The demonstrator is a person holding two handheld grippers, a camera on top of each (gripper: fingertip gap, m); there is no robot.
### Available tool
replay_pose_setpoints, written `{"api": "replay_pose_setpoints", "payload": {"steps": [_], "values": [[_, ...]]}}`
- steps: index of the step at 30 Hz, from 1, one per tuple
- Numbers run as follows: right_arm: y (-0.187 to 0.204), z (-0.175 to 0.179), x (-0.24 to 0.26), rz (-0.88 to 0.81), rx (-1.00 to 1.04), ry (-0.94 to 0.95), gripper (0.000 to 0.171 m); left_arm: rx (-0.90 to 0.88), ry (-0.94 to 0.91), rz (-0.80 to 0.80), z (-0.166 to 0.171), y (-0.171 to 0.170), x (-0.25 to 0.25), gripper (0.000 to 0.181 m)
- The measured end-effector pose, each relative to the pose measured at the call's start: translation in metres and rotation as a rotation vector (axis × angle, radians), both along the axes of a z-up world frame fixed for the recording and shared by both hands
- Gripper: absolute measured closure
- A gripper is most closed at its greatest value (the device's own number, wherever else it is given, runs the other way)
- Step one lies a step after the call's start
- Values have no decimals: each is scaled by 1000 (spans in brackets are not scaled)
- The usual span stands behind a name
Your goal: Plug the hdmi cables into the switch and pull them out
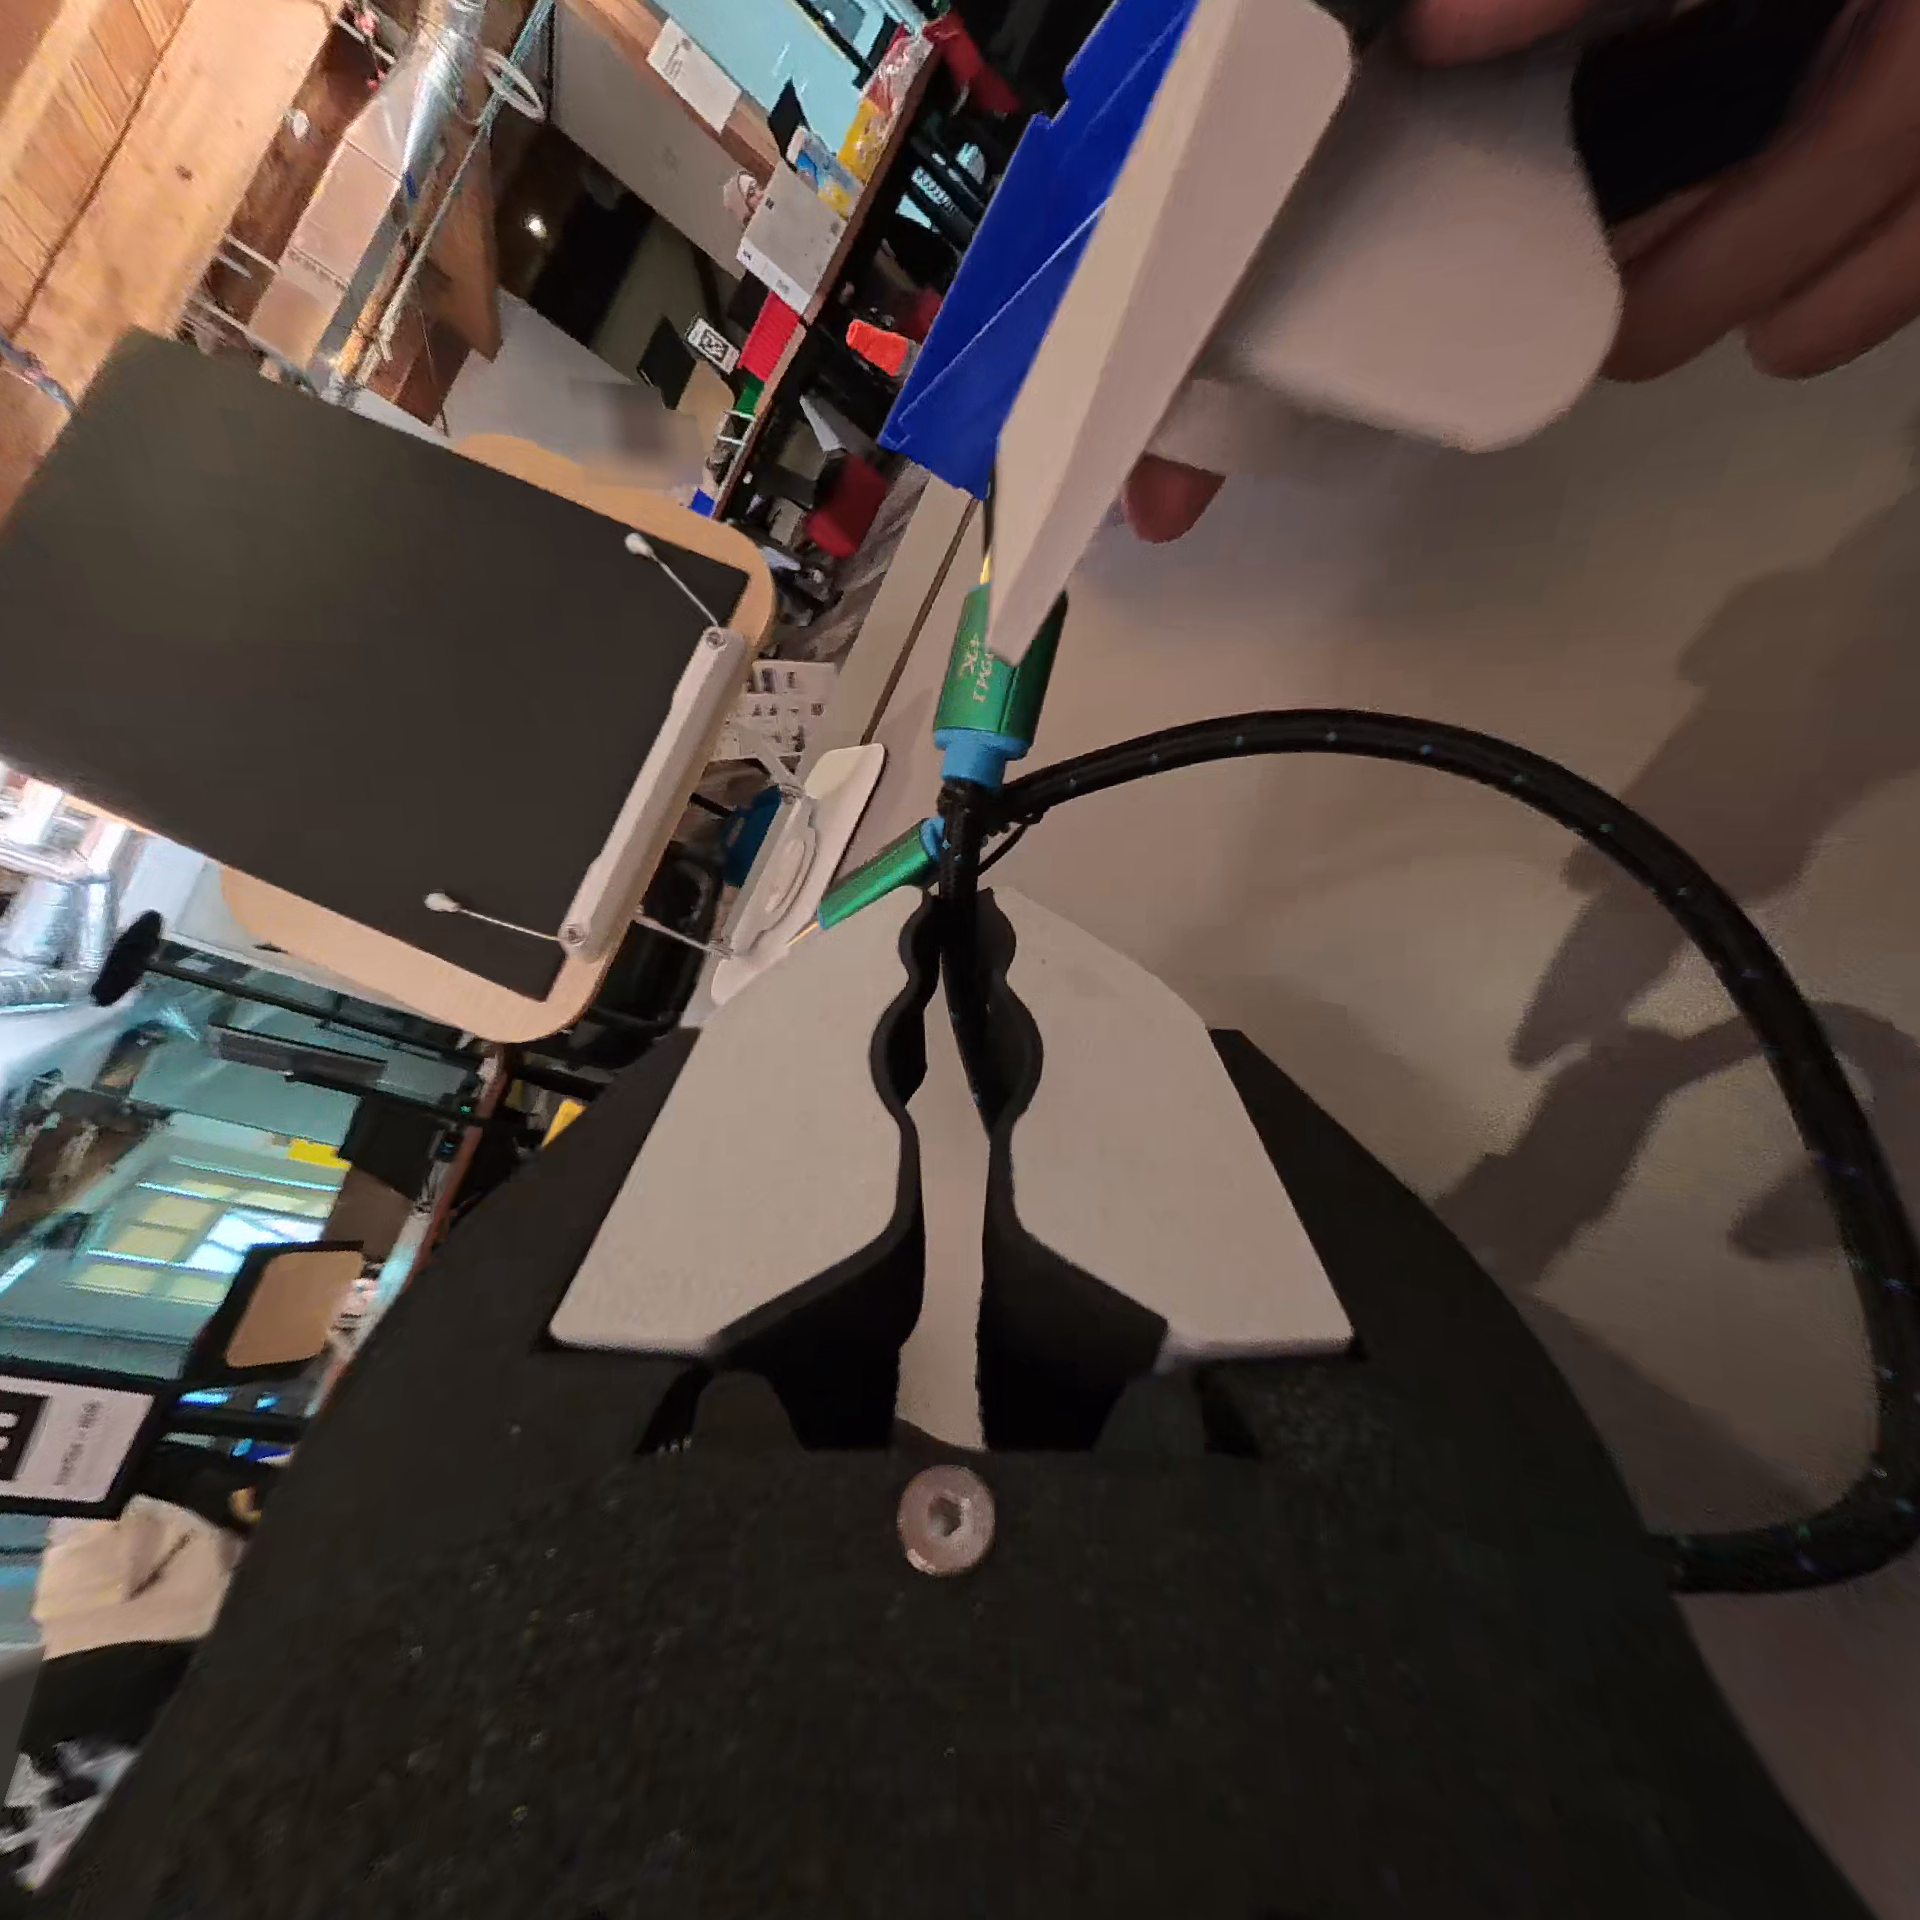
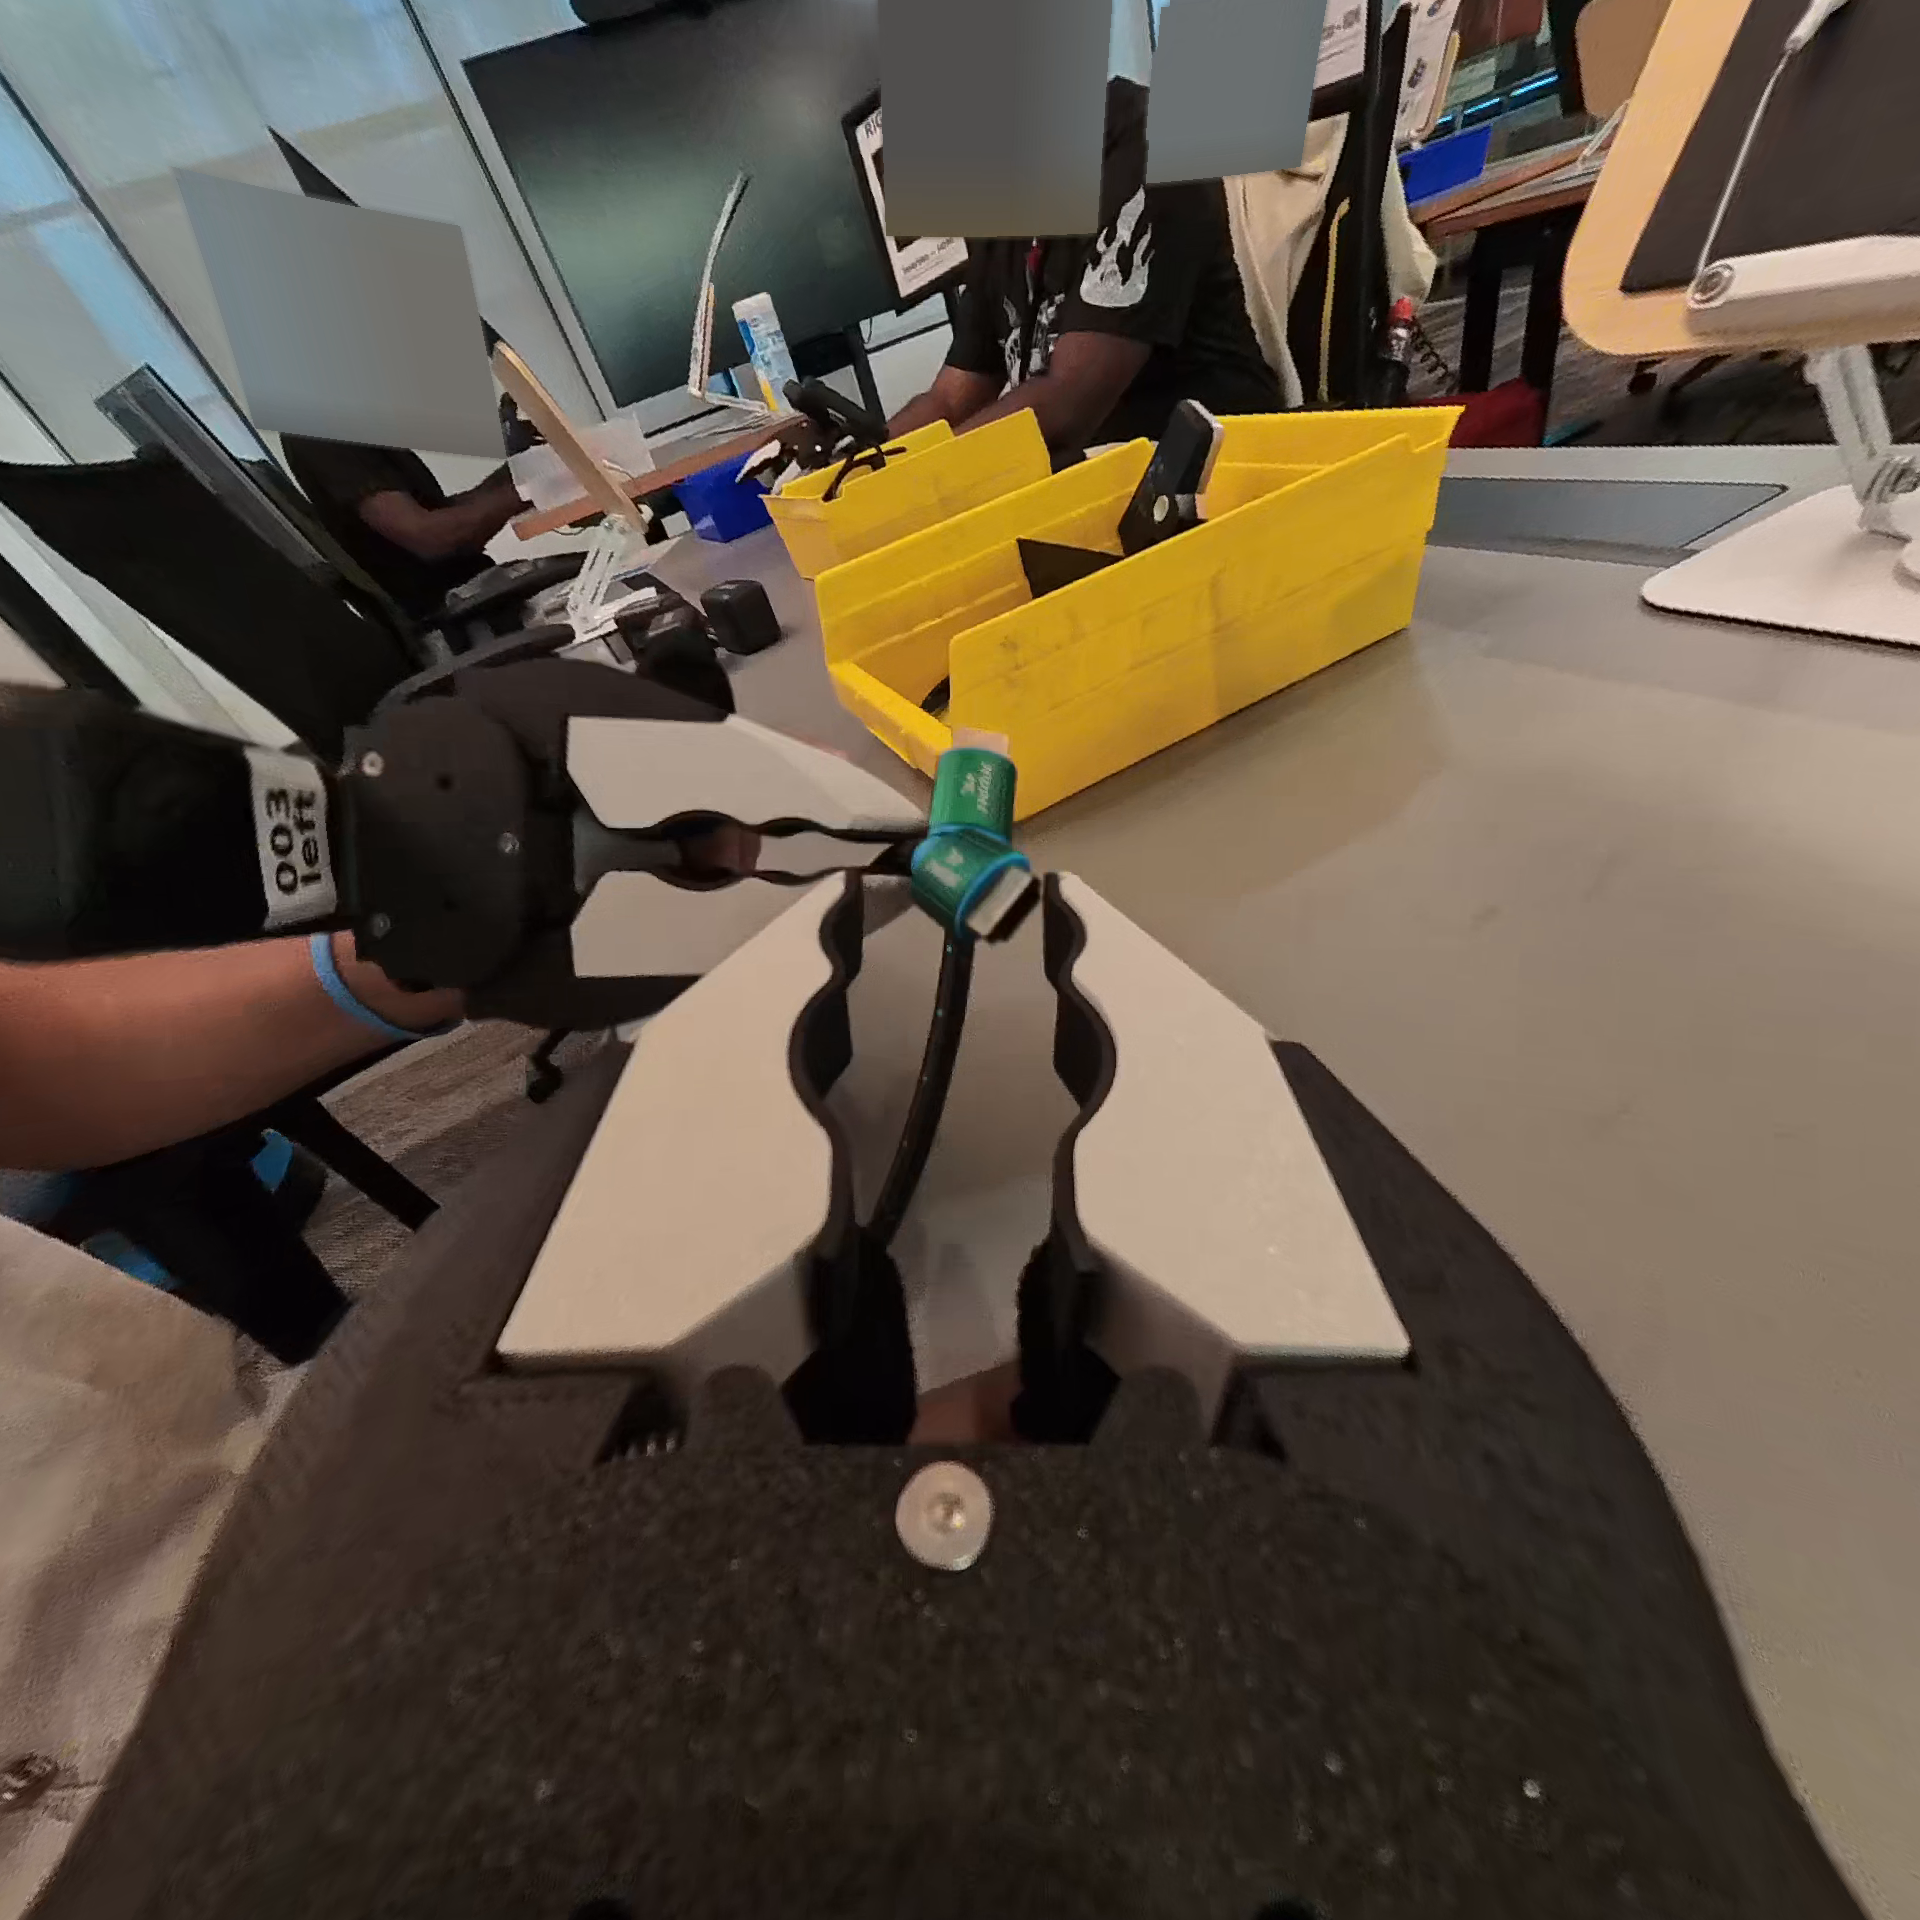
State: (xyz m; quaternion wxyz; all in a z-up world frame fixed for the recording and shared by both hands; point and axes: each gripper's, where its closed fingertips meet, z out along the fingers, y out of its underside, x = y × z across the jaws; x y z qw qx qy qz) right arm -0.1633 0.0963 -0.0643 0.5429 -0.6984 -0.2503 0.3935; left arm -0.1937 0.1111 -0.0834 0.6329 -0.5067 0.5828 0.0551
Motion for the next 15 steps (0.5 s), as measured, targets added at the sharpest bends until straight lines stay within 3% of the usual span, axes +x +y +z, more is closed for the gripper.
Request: {"api": "replay_pose_setpoints", "payload": {"steps": [5,10,13,15], "values": [[7,-1,4,-24,-50,30,139,35,7,7,2,-2,3,175],[1,-5,-4,47,-96,50,155,23,-3,11,-1,-2,4,175],[-4,0,-3,85,-92,88,158,-262,-195,-13,-3,-5,7,171],[-6,1,2,95,-82,104,158,-596,-333,-29,-8,-4,6,139]]}}
